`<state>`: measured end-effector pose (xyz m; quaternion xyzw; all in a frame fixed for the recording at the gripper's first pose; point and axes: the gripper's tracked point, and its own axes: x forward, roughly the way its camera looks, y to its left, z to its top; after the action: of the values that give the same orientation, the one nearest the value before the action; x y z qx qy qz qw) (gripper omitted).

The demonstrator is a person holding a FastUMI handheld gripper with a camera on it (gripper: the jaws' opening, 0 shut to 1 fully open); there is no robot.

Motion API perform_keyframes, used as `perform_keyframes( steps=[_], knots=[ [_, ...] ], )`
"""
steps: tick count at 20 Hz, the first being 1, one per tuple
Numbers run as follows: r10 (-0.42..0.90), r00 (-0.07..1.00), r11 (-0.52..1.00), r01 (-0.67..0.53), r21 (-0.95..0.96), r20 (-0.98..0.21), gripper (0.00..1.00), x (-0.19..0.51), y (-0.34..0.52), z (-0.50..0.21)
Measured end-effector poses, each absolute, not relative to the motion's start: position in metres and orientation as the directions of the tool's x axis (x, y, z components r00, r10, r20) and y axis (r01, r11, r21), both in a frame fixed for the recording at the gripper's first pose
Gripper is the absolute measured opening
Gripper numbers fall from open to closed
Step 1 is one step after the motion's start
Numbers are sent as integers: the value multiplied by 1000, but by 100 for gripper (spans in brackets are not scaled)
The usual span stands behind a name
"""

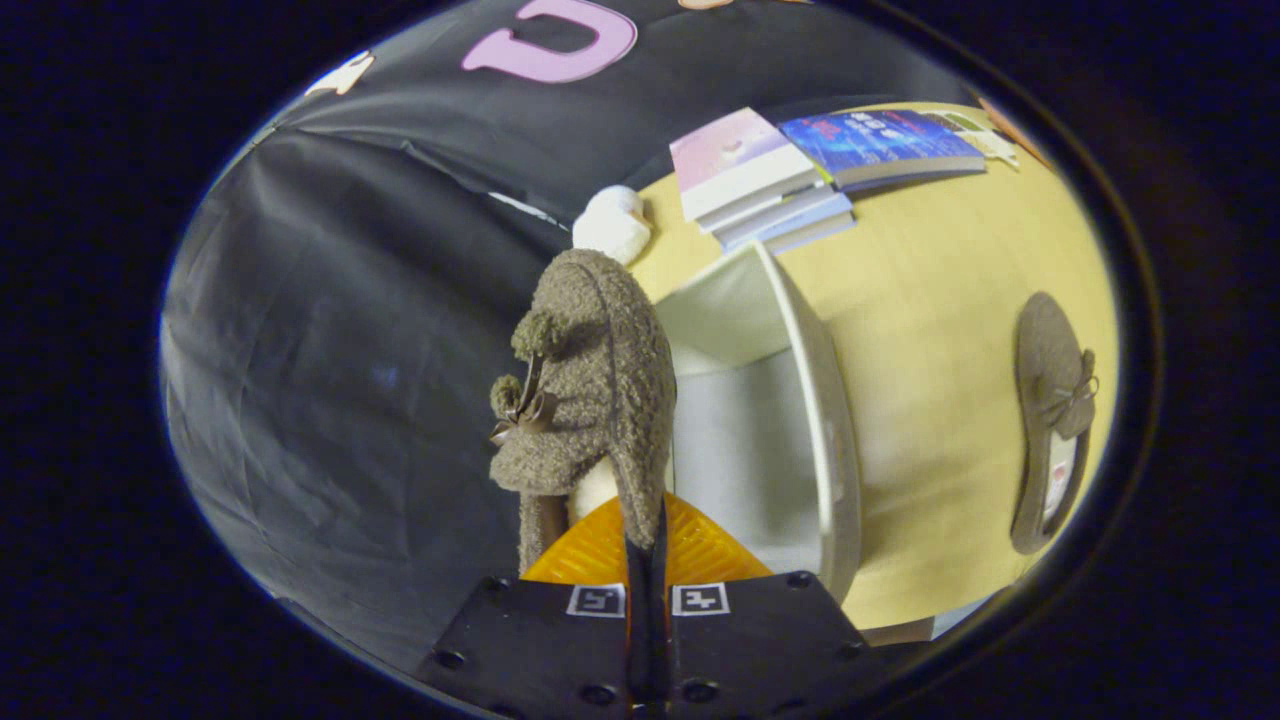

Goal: Open the storage box then place both shoes into the box .Put the left shoe in first, then the right shoe, with the right side of both shoes facing outward in a uniform manner.

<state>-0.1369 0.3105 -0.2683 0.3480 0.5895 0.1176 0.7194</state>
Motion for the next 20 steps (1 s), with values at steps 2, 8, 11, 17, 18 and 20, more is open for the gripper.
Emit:
perform_keyframes(
  steps=[2, 8, 11, 17, 18, 20],
  knots=[
    [557, 236, 759, 243, 604, -796, 4, -147, 320, -284],
    [492, 136, 816, 271, 510, -860, 4, -155, 341, -332],
    [425, 103, 864, 251, 437, -900, 4, -158, 342, -346],
    [372, 76, 890, 253, 379, -925, 4, -157, 347, -351],
    [365, 75, 893, 254, 372, -928, 4, -158, 349, -350],
    [361, 74, 890, 270, 367, -930, 4, -158, 355, -349]
  ],
)
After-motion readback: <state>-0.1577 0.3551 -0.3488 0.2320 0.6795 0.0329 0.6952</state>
